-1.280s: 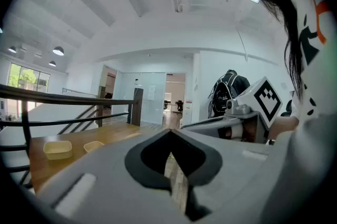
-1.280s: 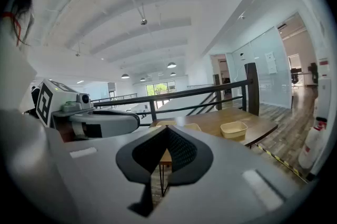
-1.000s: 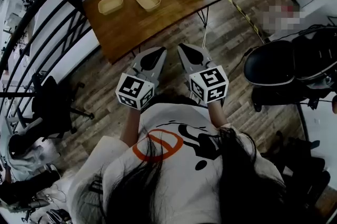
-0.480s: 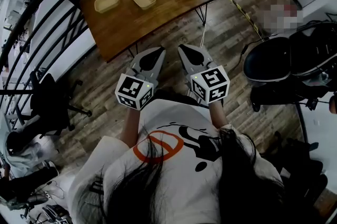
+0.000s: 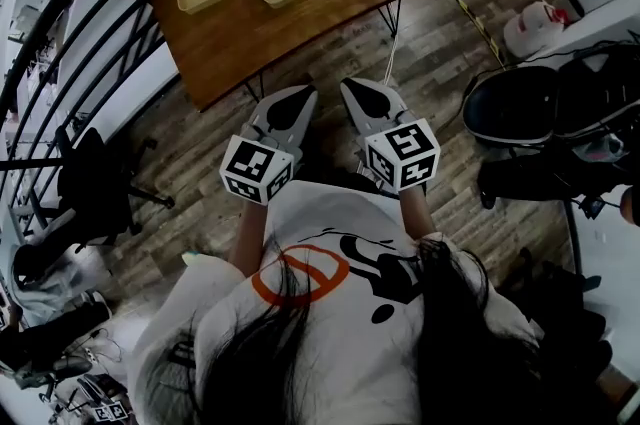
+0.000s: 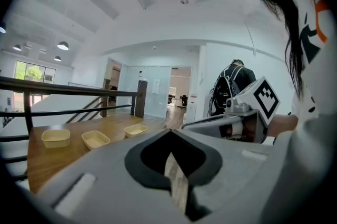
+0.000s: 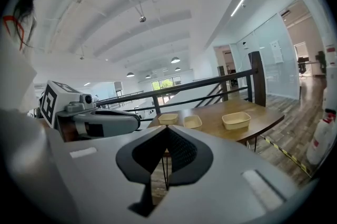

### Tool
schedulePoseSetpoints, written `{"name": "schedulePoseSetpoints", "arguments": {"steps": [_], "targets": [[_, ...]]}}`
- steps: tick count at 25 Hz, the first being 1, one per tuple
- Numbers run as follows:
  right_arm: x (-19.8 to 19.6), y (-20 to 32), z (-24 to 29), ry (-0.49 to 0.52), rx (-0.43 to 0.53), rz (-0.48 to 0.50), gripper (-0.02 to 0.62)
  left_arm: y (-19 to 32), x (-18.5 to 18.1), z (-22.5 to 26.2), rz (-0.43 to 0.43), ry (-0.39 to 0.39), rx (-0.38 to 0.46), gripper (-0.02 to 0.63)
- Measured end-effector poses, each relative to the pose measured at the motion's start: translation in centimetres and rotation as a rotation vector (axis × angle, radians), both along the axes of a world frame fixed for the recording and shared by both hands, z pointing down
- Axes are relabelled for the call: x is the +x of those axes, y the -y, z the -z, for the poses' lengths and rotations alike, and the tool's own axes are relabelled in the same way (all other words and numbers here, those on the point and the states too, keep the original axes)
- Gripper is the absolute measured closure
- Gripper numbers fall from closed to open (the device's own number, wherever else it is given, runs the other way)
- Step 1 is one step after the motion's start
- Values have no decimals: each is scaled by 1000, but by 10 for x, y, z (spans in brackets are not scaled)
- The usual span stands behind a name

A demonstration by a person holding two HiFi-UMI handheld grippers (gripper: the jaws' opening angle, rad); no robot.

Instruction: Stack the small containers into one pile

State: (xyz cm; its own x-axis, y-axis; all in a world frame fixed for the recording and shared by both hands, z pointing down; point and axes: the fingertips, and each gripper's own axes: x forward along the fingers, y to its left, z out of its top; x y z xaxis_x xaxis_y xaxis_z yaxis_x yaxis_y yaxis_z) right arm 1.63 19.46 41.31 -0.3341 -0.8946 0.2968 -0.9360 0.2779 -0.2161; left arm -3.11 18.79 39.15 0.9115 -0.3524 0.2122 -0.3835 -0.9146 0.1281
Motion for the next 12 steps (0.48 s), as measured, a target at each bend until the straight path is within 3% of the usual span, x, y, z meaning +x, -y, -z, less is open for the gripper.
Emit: {"name": "schedulePoseSetpoints", "arguments": {"steps": [12], "targets": [[2,106,-11,6,-30,29,588,109,7,-8,1,13,-6,606]]}}
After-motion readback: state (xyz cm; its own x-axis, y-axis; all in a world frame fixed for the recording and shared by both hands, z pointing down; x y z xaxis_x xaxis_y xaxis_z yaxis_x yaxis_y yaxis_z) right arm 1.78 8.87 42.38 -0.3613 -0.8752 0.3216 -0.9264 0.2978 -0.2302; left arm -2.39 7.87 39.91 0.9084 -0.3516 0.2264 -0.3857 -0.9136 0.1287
